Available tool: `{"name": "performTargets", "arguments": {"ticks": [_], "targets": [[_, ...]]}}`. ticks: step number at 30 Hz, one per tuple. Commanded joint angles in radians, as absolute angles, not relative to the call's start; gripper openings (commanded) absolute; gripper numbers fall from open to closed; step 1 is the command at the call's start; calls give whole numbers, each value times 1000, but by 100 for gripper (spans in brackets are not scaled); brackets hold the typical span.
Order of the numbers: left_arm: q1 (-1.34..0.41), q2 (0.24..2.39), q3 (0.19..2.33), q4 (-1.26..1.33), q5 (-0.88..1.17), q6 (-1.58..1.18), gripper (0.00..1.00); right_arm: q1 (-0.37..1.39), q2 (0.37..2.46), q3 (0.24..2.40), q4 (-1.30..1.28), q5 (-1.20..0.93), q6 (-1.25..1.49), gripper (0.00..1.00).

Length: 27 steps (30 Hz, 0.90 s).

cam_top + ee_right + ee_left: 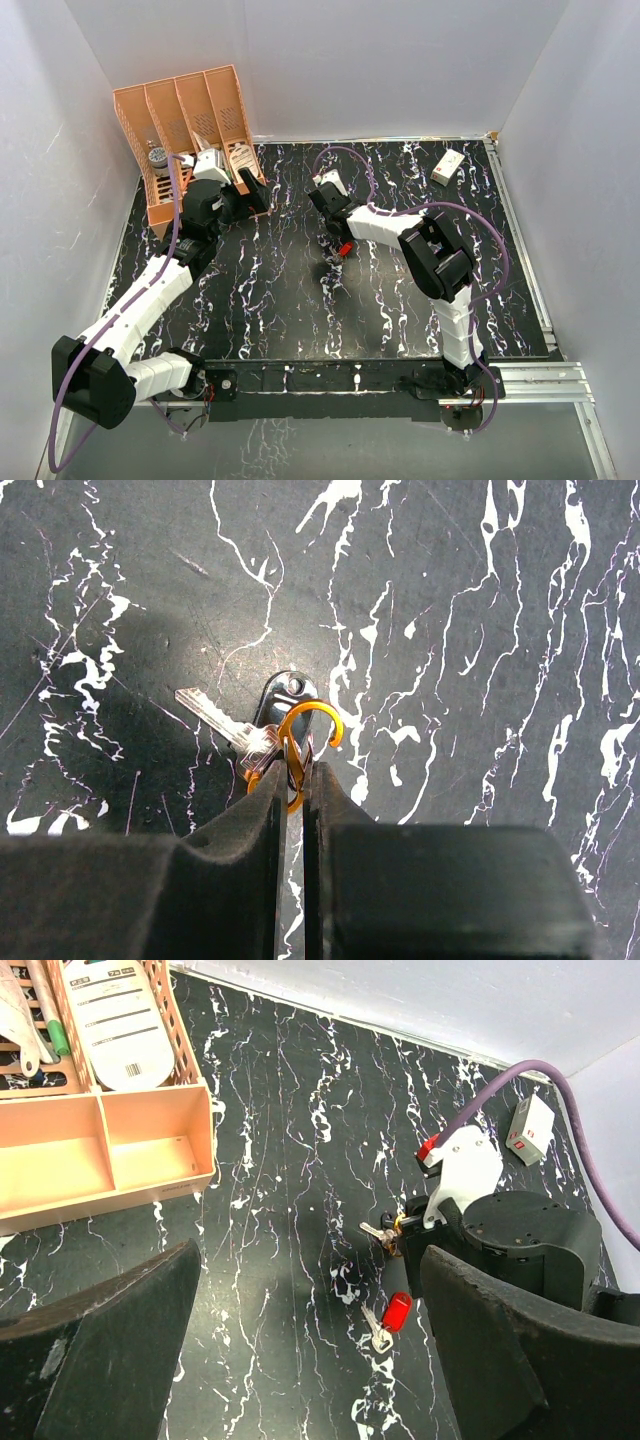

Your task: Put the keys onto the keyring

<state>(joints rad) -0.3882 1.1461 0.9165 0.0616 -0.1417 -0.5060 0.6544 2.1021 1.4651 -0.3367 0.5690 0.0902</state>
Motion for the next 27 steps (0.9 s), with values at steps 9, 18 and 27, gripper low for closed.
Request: {"name": "performTargets", "arguments": {"ticks": [9,18,27], "targets": [[-379,1114,939,63,-134,-500,90,661,2103,1506,-265,567,90,0],[-375,1114,939,62,-133,-502,90,661,2084,1479,-214,562,105,0],[-373,1107,942,55,-136,-497,90,651,1917,1304,13,556,202,0]]}}
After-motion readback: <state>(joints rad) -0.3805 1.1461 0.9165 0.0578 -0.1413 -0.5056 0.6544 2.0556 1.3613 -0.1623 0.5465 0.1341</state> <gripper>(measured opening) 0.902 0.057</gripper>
